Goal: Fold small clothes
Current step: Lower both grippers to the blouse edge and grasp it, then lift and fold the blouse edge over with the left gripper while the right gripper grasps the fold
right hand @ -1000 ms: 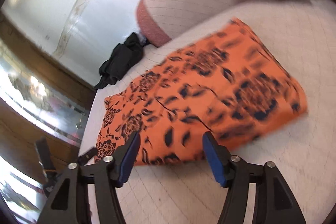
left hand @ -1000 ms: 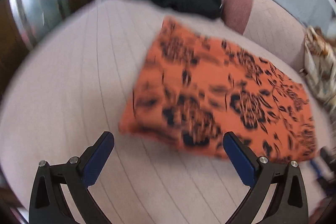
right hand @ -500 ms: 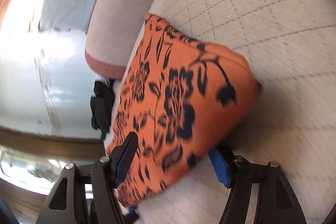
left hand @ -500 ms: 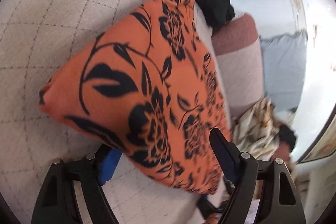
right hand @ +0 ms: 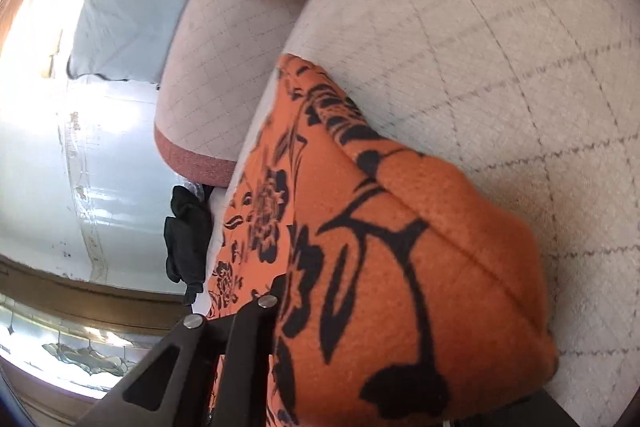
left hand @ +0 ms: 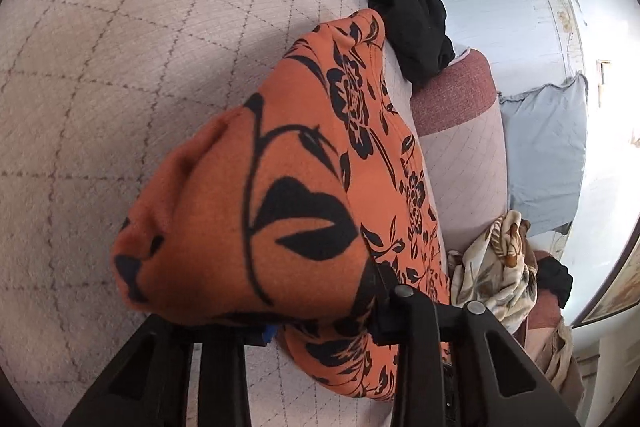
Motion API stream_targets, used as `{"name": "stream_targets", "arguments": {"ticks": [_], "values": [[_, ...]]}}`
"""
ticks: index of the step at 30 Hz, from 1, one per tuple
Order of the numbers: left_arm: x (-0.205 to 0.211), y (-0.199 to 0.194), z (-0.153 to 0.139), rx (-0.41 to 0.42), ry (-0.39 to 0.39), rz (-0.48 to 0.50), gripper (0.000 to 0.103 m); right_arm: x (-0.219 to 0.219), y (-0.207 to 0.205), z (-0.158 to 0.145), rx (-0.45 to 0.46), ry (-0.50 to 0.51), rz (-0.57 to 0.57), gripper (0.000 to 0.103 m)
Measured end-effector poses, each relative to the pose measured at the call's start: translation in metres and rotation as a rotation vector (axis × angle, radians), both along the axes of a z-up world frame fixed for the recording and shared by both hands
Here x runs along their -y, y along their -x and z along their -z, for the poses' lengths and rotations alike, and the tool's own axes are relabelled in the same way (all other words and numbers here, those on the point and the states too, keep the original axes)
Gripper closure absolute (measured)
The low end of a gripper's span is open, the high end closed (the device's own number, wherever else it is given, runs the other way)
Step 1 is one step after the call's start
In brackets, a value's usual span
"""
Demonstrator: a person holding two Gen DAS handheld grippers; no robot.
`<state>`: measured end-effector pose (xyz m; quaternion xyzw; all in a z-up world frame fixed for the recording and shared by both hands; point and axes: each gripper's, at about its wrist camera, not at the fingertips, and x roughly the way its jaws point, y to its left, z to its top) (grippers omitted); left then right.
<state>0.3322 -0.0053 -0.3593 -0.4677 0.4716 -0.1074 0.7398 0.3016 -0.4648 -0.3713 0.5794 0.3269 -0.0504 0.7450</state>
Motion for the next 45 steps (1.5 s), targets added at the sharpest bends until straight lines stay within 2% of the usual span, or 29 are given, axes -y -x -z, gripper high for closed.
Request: {"name": "stream_targets", "arguments": {"ticks": [3, 4, 7, 11, 15, 19, 22, 23, 24, 26, 28, 29, 30, 34, 37, 41, 43, 45], "values": [[0.001, 0.002, -0.002, 0.012, -0.01, 0.004, 0.072, -0.005, 0.002, -0.014, 0.023, 0.072, -0.014, 0.087], [0.0, 0.004, -0.003, 0.017, -0.026, 0.001, 0.079, -0.006, 0.003, -0.019, 0.029, 0.092, -0.017, 0.087], [0.001, 0.012, -0.01, 0.048, -0.075, 0.001, 0.084, -0.013, 0.008, -0.032, 0.055, 0.146, -0.014, 0.087], [-0.005, 0.026, -0.03, 0.101, -0.113, 0.01, 0.085, -0.03, 0.015, -0.058, 0.092, 0.274, -0.037, 0.088], [-0.016, 0.055, -0.038, 0.1, -0.115, 0.032, 0.085, -0.037, 0.039, -0.073, 0.105, 0.312, -0.043, 0.088], [-0.019, 0.086, -0.029, 0.036, -0.154, 0.042, 0.085, -0.038, 0.074, -0.072, 0.067, 0.292, -0.048, 0.088], [-0.015, 0.089, -0.018, 0.001, -0.241, 0.051, 0.077, -0.046, 0.09, -0.058, -0.024, 0.334, -0.086, 0.088], [-0.019, 0.088, -0.015, -0.001, -0.23, 0.046, 0.077, -0.047, 0.093, -0.05, -0.052, 0.317, -0.107, 0.086], [-0.024, 0.086, -0.012, -0.014, -0.178, 0.034, 0.076, -0.048, 0.094, -0.039, -0.092, 0.276, -0.131, 0.083], [-0.031, 0.083, -0.01, -0.032, -0.132, 0.015, 0.073, -0.043, 0.099, -0.026, -0.142, 0.186, -0.122, 0.077], [-0.036, 0.082, -0.011, -0.037, -0.118, -0.007, 0.073, -0.04, 0.107, -0.029, -0.158, 0.147, -0.12, 0.062], [-0.037, 0.081, -0.012, -0.039, -0.116, -0.013, 0.073, -0.041, 0.112, -0.034, -0.164, 0.147, -0.126, 0.042], [-0.037, 0.081, -0.014, -0.038, -0.122, -0.014, 0.073, -0.042, 0.119, -0.042, -0.161, 0.155, -0.129, 0.034], [-0.023, 0.081, -0.029, 0.015, -0.199, 0.0, 0.077, -0.056, 0.139, -0.078, -0.176, 0.269, -0.221, 0.034], [-0.006, 0.084, -0.049, 0.1, -0.34, 0.049, 0.08, -0.071, 0.135, -0.108, -0.16, 0.349, -0.323, 0.034], [0.025, 0.097, -0.079, 0.268, -0.564, 0.135, 0.081, -0.117, 0.09, -0.156, -0.067, 0.449, -0.512, 0.034], [0.038, 0.104, -0.086, 0.326, -0.635, 0.165, 0.081, -0.142, 0.057, -0.175, -0.027, 0.485, -0.629, 0.034], [0.051, 0.111, -0.094, 0.386, -0.706, 0.194, 0.082, -0.17, 0.018, -0.188, -0.034, 0.503, -0.765, 0.034]]}}
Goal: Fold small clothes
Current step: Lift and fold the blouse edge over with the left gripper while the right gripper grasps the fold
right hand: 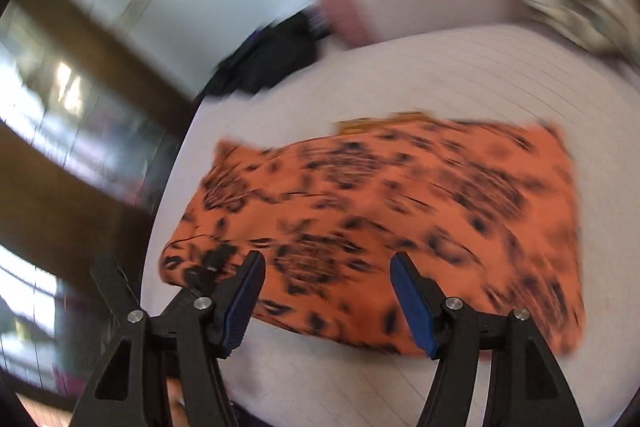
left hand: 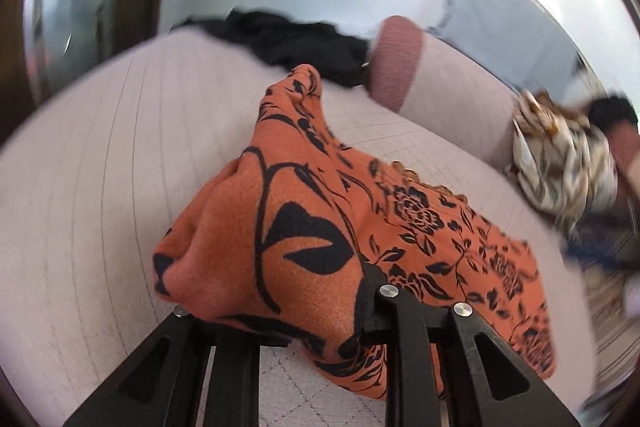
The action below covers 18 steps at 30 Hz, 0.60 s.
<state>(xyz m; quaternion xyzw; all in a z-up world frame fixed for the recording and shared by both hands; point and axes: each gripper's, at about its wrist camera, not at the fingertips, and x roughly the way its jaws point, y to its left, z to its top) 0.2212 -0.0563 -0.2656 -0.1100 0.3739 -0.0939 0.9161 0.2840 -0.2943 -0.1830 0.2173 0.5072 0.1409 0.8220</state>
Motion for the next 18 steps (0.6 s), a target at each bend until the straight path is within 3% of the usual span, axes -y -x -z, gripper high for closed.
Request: {"name": "stream_targets", "arguments": {"ticks": [3, 9, 13, 18], "values": [[0.016, 0.007, -0.008, 0.057, -0.06, 0.04, 0.082, -0.033, -0.051, -0.012, -0.054, -0.007, -0.134, 0.034], [0.043, 0.022, -0.019, 0.152, -0.134, 0.139, 0.082, -0.086, -0.119, -0.024, -0.103, -0.006, -0.258, 0.031], [0.06, 0.038, -0.024, 0.213, -0.187, 0.23, 0.082, -0.116, -0.136, -0.02, -0.152, 0.082, -0.357, 0.031], [0.087, 0.053, -0.023, 0.272, -0.235, 0.359, 0.082, -0.118, -0.138, -0.014, -0.16, 0.22, -0.346, 0.031]]}}
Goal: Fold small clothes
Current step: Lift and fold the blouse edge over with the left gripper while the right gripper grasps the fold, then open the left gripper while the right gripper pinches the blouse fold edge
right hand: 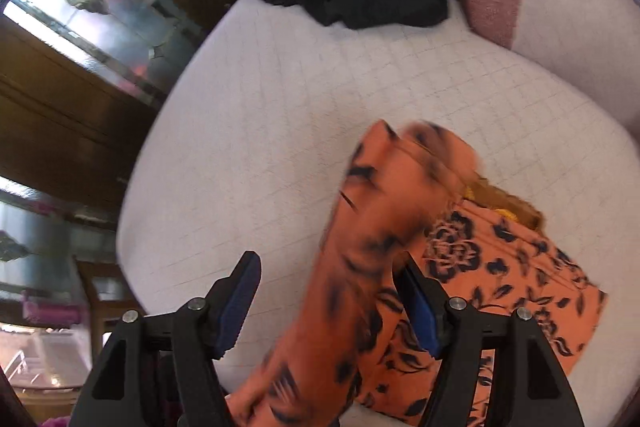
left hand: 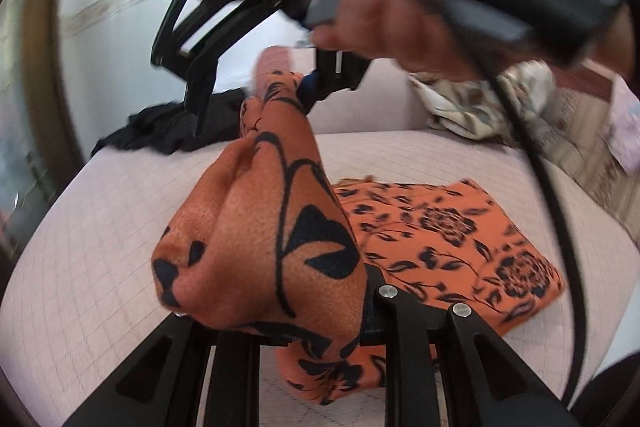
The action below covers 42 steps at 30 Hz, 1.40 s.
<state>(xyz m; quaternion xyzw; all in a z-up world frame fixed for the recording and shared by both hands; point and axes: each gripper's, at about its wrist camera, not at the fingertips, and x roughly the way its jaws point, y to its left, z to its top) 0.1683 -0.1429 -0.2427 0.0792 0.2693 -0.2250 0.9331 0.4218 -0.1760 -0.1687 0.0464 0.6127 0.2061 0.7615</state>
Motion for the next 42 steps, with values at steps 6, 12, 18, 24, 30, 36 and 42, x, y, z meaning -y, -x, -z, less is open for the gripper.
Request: {"name": "stream_targets", "arguments": {"ticks": [6, 12, 18, 24, 30, 36, 42], "values": [[0.018, 0.004, 0.006, -0.021, 0.013, 0.13, 0.082, 0.058, 0.014, 0.005, 0.103, 0.075, 0.097, 0.085], [0.051, 0.007, 0.001, -0.052, 0.032, 0.255, 0.082, 0.141, 0.037, 0.018, 0.157, -0.003, 0.205, 0.088], [0.115, 0.009, 0.005, -0.105, -0.003, 0.33, 0.082, 0.212, 0.046, 0.04, 0.18, -0.043, 0.256, 0.088], [0.17, 0.021, 0.018, -0.118, -0.105, 0.383, 0.08, 0.28, 0.046, 0.085, 0.129, -0.132, 0.352, 0.088], [0.183, 0.04, 0.024, -0.149, -0.2, 0.485, 0.052, 0.319, 0.051, 0.141, 0.033, -0.229, 0.427, 0.082], [0.12, 0.052, -0.017, -0.056, -0.148, 0.568, 0.031, 0.349, 0.079, 0.136, 0.063, -0.26, 0.575, 0.051], [0.05, -0.022, -0.038, -0.112, -0.043, 0.311, 0.024, 0.325, 0.129, 0.063, 0.22, -0.157, 0.51, 0.051]]}}
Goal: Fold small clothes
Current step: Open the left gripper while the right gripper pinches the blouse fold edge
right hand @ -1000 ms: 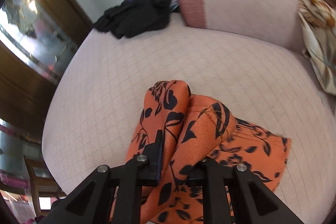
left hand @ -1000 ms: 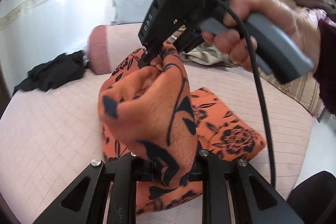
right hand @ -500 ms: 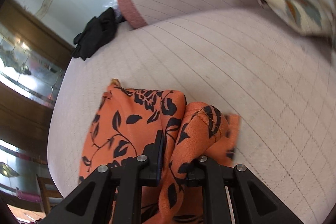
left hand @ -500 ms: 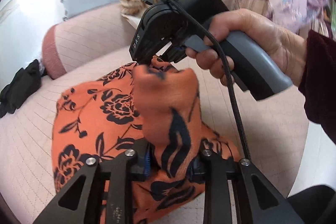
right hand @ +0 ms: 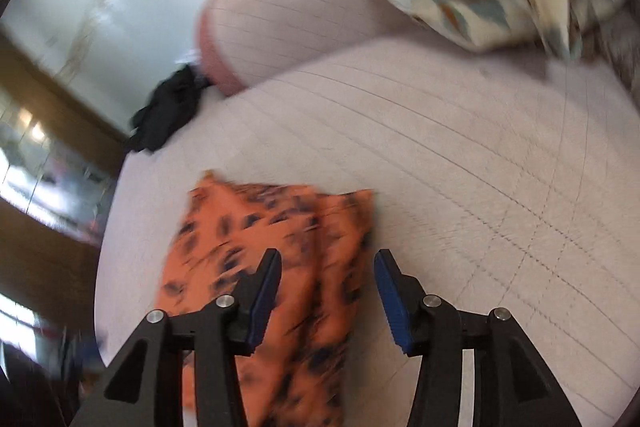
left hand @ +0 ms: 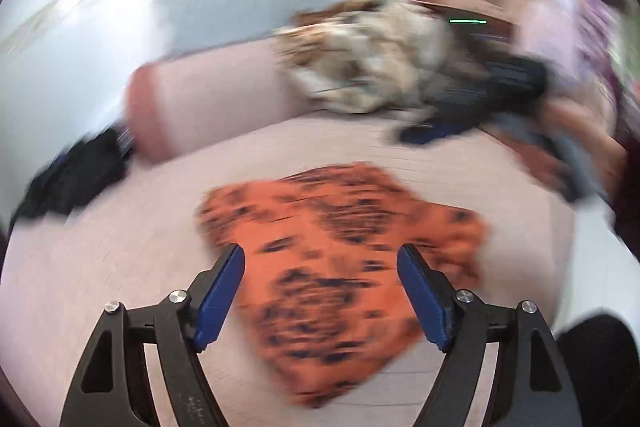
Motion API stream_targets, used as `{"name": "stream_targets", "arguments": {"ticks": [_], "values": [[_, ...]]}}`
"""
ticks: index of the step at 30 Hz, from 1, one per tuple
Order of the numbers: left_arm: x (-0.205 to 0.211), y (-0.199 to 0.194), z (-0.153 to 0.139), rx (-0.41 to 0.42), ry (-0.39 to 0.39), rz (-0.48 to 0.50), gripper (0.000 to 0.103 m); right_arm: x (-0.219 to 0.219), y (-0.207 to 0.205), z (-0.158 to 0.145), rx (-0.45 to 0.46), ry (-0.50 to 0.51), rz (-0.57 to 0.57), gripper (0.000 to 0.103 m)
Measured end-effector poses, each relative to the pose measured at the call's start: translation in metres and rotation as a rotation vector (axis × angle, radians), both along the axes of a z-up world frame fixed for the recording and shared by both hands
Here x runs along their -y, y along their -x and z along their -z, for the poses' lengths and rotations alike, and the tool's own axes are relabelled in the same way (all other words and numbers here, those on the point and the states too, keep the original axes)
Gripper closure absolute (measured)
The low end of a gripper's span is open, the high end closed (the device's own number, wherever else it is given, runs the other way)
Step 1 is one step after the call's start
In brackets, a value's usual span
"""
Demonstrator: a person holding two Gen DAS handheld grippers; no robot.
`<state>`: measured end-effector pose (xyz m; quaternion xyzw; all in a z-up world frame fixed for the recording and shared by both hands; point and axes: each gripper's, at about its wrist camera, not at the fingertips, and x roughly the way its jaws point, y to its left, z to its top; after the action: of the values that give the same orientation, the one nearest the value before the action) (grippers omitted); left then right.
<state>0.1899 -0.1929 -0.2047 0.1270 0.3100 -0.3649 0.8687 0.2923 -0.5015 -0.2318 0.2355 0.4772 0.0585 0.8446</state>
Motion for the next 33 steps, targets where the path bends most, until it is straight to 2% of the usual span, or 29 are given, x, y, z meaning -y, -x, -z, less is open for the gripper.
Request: {"name": "stream_targets", "arguments": {"ticks": [2, 4, 7, 8, 9, 10, 11, 13, 15, 16, 19, 21, 24, 27, 28, 30, 33], "values": [[-0.017, -0.017, 0.004, -0.069, 0.041, -0.085, 0.024, -0.024, 0.013, -0.017, 0.032, 0.028, -0.04, 0.054], [-0.024, -0.024, 0.013, -0.1, 0.06, -0.136, 0.024, -0.048, 0.026, -0.022, 0.029, 0.038, -0.082, 0.064], [-0.006, -0.027, 0.041, -0.115, -0.055, -0.155, 0.024, -0.074, 0.04, 0.001, -0.039, 0.072, -0.095, 0.067], [0.001, -0.026, 0.057, -0.145, -0.134, -0.155, 0.024, -0.076, 0.046, 0.014, -0.075, 0.074, -0.092, 0.068], [0.007, -0.027, 0.082, -0.211, -0.217, -0.159, 0.024, -0.078, 0.053, 0.028, -0.114, 0.097, -0.077, 0.067], [0.009, -0.027, 0.092, -0.253, -0.224, -0.159, 0.024, -0.078, 0.058, 0.042, -0.155, 0.133, -0.057, 0.068], [0.005, -0.027, 0.098, -0.277, -0.182, -0.176, 0.024, -0.075, 0.064, 0.054, -0.185, 0.164, -0.04, 0.068], [0.002, -0.025, 0.092, -0.268, -0.162, -0.171, 0.024, -0.066, 0.073, 0.056, -0.181, 0.12, -0.025, 0.068], [0.0, -0.023, 0.087, -0.234, -0.166, -0.158, 0.024, -0.065, 0.068, 0.04, -0.196, 0.138, -0.04, 0.068], [-0.002, -0.022, 0.087, -0.24, -0.155, -0.161, 0.024, -0.066, 0.064, 0.029, -0.175, 0.158, -0.047, 0.068], [-0.004, -0.023, 0.088, -0.289, -0.113, -0.168, 0.024, -0.063, 0.038, 0.0, -0.098, 0.17, -0.042, 0.068], [-0.005, -0.021, 0.084, -0.281, -0.117, -0.158, 0.024, -0.06, 0.011, -0.005, -0.08, 0.168, -0.006, 0.068], [0.0, -0.018, 0.086, -0.246, -0.142, -0.139, 0.024, -0.054, -0.04, 0.016, -0.141, 0.12, 0.066, 0.068], [0.0, -0.017, 0.088, -0.234, -0.141, -0.129, 0.024, -0.041, -0.079, 0.064, -0.252, 0.101, 0.163, 0.066], [0.0, -0.017, 0.088, -0.235, -0.144, -0.13, 0.023, -0.036, -0.085, 0.076, -0.265, 0.073, 0.196, 0.066], [0.001, -0.017, 0.088, -0.23, -0.149, -0.135, 0.023, -0.032, -0.084, 0.067, -0.22, 0.062, 0.255, 0.066], [0.001, -0.016, 0.087, -0.217, -0.154, -0.141, 0.023, -0.041, -0.07, 0.046, -0.202, 0.092, 0.217, 0.066]]}}
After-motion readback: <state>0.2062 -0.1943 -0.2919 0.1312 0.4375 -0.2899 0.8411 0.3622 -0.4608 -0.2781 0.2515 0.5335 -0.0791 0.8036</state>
